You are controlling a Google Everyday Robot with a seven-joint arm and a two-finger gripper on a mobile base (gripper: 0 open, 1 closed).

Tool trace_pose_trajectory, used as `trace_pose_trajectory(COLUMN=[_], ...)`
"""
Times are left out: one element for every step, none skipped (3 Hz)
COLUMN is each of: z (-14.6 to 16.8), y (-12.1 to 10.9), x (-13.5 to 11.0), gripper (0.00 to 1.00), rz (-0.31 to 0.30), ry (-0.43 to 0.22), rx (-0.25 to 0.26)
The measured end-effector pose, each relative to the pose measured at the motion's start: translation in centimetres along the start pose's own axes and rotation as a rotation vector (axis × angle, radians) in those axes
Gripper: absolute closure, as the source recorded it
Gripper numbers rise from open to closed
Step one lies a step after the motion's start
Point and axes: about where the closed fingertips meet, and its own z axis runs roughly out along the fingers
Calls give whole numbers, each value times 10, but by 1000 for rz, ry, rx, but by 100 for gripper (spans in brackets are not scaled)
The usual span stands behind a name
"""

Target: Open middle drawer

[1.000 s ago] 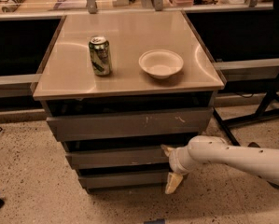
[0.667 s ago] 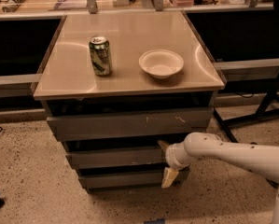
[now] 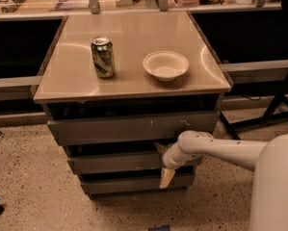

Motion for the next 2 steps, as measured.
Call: trace_pose_trajectory(z=[2, 4], y=[5, 16], x=[-7, -18], gripper=[0, 0], rz=[-3, 7], ry=[1, 2], rx=[-45, -145])
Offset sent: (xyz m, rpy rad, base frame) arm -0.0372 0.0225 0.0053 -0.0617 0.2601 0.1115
